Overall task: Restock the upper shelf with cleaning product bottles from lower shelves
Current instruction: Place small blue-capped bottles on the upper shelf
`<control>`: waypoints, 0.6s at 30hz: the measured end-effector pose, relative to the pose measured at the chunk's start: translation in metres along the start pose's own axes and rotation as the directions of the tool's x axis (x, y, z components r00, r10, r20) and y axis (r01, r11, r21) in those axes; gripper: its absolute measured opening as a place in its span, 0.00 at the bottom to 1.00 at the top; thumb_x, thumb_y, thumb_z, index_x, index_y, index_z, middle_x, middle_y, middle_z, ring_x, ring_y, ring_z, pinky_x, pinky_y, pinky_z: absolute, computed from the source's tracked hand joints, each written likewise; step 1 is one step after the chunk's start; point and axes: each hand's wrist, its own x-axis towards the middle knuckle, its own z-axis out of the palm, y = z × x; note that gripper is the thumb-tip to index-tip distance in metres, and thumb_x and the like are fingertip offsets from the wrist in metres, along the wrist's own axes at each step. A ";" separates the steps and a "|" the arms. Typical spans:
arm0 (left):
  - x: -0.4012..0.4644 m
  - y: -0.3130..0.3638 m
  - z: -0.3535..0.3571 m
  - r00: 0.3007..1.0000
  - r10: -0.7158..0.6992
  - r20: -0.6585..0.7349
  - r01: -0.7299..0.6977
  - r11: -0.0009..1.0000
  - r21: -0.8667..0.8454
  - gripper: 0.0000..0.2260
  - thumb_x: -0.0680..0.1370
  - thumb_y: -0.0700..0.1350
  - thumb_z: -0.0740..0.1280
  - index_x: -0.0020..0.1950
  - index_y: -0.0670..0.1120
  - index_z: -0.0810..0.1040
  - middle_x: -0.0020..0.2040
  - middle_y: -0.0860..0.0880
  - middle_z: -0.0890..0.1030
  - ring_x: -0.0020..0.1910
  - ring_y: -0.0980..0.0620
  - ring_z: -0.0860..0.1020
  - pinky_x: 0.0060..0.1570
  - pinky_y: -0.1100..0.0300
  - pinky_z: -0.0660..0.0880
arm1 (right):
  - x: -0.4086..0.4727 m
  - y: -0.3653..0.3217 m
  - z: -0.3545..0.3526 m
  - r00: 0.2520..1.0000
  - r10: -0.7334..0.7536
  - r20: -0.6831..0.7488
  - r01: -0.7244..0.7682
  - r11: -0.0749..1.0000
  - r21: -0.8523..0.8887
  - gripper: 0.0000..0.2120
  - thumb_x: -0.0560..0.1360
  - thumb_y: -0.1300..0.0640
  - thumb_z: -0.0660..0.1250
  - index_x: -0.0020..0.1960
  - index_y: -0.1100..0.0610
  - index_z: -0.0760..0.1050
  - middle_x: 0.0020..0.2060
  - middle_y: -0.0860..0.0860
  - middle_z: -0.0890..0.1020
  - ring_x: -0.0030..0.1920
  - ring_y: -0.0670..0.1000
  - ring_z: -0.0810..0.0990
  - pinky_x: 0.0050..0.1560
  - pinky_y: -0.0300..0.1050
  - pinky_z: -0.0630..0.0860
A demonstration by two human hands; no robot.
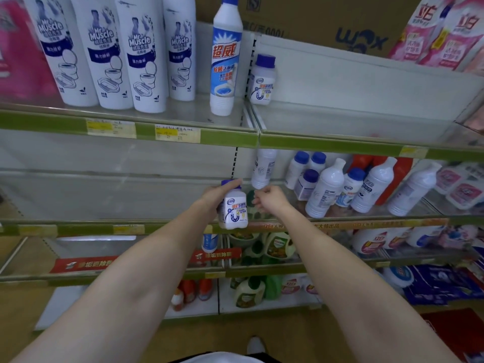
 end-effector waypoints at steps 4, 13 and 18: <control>-0.010 0.020 0.005 0.992 0.106 0.067 -0.115 0.982 0.151 0.24 0.69 0.58 0.78 0.56 0.43 0.79 0.37 0.47 0.84 0.34 0.49 0.81 0.40 0.58 0.77 | -0.006 -0.021 -0.017 0.997 -0.083 -0.005 0.083 0.996 -0.023 0.06 0.83 0.57 0.61 0.58 0.56 0.73 0.48 0.54 0.85 0.50 0.53 0.84 0.55 0.52 0.81; -0.051 0.086 0.032 0.926 0.321 0.201 -0.346 0.932 0.105 0.21 0.72 0.53 0.77 0.57 0.40 0.80 0.38 0.46 0.84 0.33 0.49 0.81 0.32 0.61 0.77 | -0.021 -0.088 -0.064 0.928 -0.363 -0.086 0.363 0.932 -0.014 0.05 0.82 0.62 0.62 0.50 0.58 0.76 0.37 0.53 0.84 0.34 0.49 0.81 0.35 0.44 0.76; -0.062 0.106 0.045 0.922 0.367 0.125 -0.384 0.909 0.165 0.24 0.68 0.57 0.79 0.53 0.40 0.83 0.40 0.45 0.85 0.37 0.48 0.82 0.42 0.55 0.79 | -0.019 -0.121 -0.077 0.885 -0.413 -0.216 0.423 0.906 0.003 0.08 0.81 0.61 0.64 0.43 0.53 0.74 0.34 0.52 0.82 0.33 0.50 0.81 0.32 0.42 0.74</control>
